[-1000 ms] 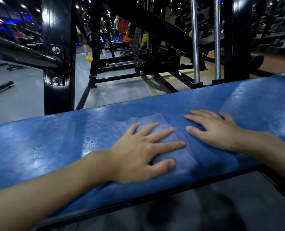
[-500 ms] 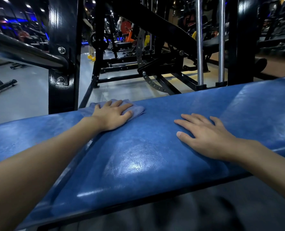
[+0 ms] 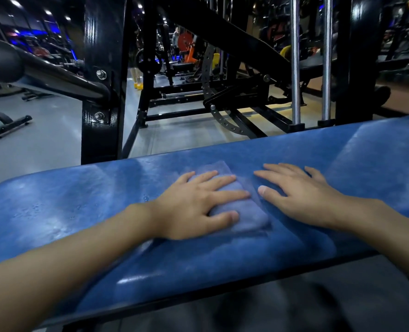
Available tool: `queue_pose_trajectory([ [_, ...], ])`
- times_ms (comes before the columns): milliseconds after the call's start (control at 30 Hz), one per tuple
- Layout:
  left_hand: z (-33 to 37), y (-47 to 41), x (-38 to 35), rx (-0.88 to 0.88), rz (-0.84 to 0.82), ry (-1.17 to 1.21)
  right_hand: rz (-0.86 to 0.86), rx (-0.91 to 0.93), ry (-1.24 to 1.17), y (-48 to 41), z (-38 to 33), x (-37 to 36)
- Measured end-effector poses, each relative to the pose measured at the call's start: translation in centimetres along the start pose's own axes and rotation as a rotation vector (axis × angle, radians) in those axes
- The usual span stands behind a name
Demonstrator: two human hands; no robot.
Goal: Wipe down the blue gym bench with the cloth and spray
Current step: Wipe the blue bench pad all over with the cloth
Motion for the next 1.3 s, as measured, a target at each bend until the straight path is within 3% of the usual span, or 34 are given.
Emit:
queue_pose_trajectory([
  [133,-7.0,-1.6,-0.3,0.179,0.024,0.056,-0.042,0.014,0.012,-0.2,-1.3,-1.0],
  [233,-12.6,-1.9,-0.4,0.424,-0.01,0.104,-0.04,0.009,0.009,-0.2,-1.2,-1.0],
  [333,-14.0,-2.2,-0.8,0.534,-0.032,0.093,-0.039,0.006,0.017,-0.2,-1.2,-1.1],
  [467,-9.7,-1.6,-0.4,0.415,-0.042,0.081,-0.027,0.014,0.002,-0.1,-1.3,-1.1],
  [667,1.8,3.1,-0.9,-0.091,0.056,-0.064,0.054,-0.019,-0.074,-0.6,-0.9,-0.9],
  [733,2.5,3.8,-1.1,-0.177,0.082,-0.077,0.071,-0.042,-0.042,-0.6,-1.1,-0.8],
  [900,-2.9,1.2,-0.8,-0.062,0.052,-0.01,-0.003,-0.03,-0.045,-0.4,-2.6,-1.0],
  [1133,-15.8,-1.0,-0.6,0.468,-0.02,0.107,-0.031,-0.024,0.022,-0.3,-3.1,-1.5],
  [1200,-15.3,-1.1,-0.8,0.502,-0.033,0.092,-0.035,-0.027,0.029,-0.4,-3.1,-1.5],
  [1300,-11.5,-0.1,-0.9,0.409,-0.039,0.081,-0.028,-0.025,0.02,-0.4,-3.1,-1.5],
])
Point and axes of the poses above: each hand's wrist, its own y-axis away from the middle knuckle, its own x-axis out of the back of the hand, z = x × y, the point moved 2 cm from there along -y, towards the middle knuckle, and after that the axes turned 12 degrees about -z, right-handed, at the moved point
